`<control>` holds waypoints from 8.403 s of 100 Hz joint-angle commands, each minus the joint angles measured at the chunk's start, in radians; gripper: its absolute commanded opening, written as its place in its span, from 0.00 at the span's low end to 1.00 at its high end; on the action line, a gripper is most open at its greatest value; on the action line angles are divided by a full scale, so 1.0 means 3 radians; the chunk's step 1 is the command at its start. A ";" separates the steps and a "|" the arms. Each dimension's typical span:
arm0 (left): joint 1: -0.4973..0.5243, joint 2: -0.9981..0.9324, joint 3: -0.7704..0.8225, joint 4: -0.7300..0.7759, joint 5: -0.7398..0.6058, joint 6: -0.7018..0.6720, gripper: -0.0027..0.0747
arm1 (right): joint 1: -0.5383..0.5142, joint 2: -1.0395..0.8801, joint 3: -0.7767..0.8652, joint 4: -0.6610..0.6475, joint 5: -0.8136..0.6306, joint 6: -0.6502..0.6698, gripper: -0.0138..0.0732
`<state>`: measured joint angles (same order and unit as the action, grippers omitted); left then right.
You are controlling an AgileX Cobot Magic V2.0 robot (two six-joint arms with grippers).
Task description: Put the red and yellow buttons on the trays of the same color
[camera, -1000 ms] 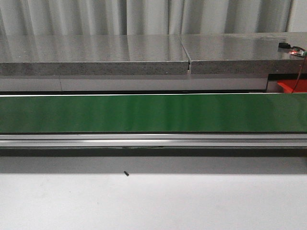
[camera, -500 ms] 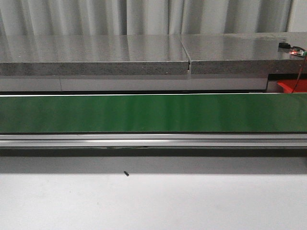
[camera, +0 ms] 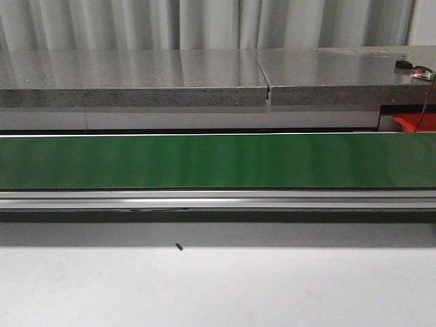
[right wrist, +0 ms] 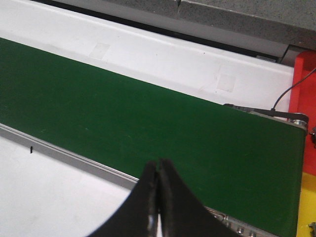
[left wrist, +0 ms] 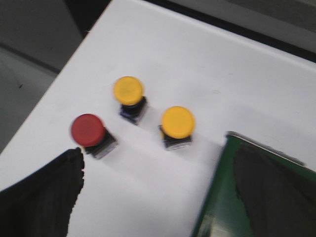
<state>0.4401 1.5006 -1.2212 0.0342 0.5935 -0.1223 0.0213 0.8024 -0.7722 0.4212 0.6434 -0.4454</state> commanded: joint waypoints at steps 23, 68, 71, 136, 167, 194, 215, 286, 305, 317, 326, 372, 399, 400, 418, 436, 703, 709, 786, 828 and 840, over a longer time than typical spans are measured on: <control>0.0531 0.0324 -0.0119 0.0091 -0.0302 -0.0024 0.81 | 0.0006 -0.0033 -0.0088 0.0053 -0.0216 -0.0026 0.03; 0.0525 0.1152 -0.0623 0.0115 -0.0337 0.0053 0.81 | 0.0006 -0.0033 -0.0088 0.0053 -0.0216 -0.0026 0.03; 0.0525 0.1191 -0.0656 0.0109 -0.0337 0.0053 0.81 | 0.0006 -0.0033 -0.0088 0.0053 -0.0216 -0.0026 0.03; 0.0426 0.1638 -0.0959 -0.0040 -0.0361 0.0177 0.79 | 0.0006 -0.0033 -0.0088 0.0053 -0.0216 -0.0026 0.03; 0.0426 0.1638 -0.0967 -0.0040 -0.0336 0.0177 0.51 | 0.0006 -0.0033 -0.0088 0.0053 -0.0216 -0.0026 0.03; 0.0426 0.1630 -0.0967 -0.0040 -0.0266 0.0177 0.12 | 0.0006 -0.0033 -0.0088 0.0053 -0.0216 -0.0026 0.03; 0.0426 0.1374 -0.0967 -0.0096 -0.0075 0.0177 0.02 | 0.0006 -0.0033 -0.0088 0.0053 -0.0216 -0.0026 0.03; -0.0480 0.0099 -0.0488 -0.0322 0.0441 0.0303 0.02 | 0.0006 -0.0033 -0.0088 0.0053 -0.0216 -0.0026 0.03; -0.0732 0.0093 -0.0213 -0.0324 0.0228 0.0303 0.02 | 0.0006 -0.0033 -0.0088 0.0053 -0.0216 -0.0026 0.03; -0.0780 0.0093 -0.0107 -0.0367 0.0154 0.0303 0.02 | 0.0006 -0.0033 -0.0088 0.0053 -0.0216 -0.0026 0.03; -0.0788 0.0093 -0.0031 -0.0380 0.0131 0.0303 0.02 | 0.0006 -0.0033 -0.0088 0.0053 -0.0216 -0.0026 0.03; -0.0788 0.0277 0.0091 -0.0380 0.0065 0.0318 0.12 | 0.0006 -0.0033 -0.0088 0.0053 -0.0216 -0.0026 0.03; -0.0788 0.0229 0.0091 -0.0414 0.0046 0.0323 0.85 | 0.0006 -0.0033 -0.0088 0.0053 -0.0216 -0.0026 0.03; -0.0788 0.0214 0.0091 -0.0414 0.0039 0.0323 0.87 | 0.0006 -0.0033 -0.0088 0.0053 -0.0216 -0.0026 0.03; -0.0831 -0.0046 0.0091 -0.0414 -0.0062 0.0408 0.90 | 0.0006 -0.0033 -0.0088 0.0053 -0.0216 -0.0026 0.03; -0.1030 -0.0436 0.0091 -0.0414 -0.0126 0.0490 0.88 | 0.0006 -0.0033 -0.0088 0.0053 -0.0216 -0.0026 0.03; -0.1589 -0.4147 0.2631 -0.0531 -0.0614 0.0408 0.01 | 0.0453 0.1509 -0.1070 0.0318 0.0369 -0.0109 0.86; -0.1589 -0.4147 0.2631 -0.0531 -0.0614 0.0408 0.01 | 0.0566 0.1660 -0.1158 0.0269 0.0350 -0.0109 0.86; -0.1589 -0.4147 0.2631 -0.0531 -0.0614 0.0408 0.01 | 0.1172 0.2900 -0.2043 0.0009 0.0317 -0.0109 0.86; -0.1589 -0.4147 0.2631 -0.0531 -0.0614 0.0408 0.01 | 0.1169 0.3222 -0.2240 -0.0086 0.0343 -0.0102 0.77; -0.1589 -0.4147 0.2631 -0.0531 -0.0614 0.0408 0.01 | 0.1169 0.3236 -0.2240 -0.0235 0.0424 0.0002 0.50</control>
<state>-0.0270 0.2472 -0.4067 -0.1126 0.4903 0.0094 0.3723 1.8177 -1.4092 0.3679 0.7748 -0.4635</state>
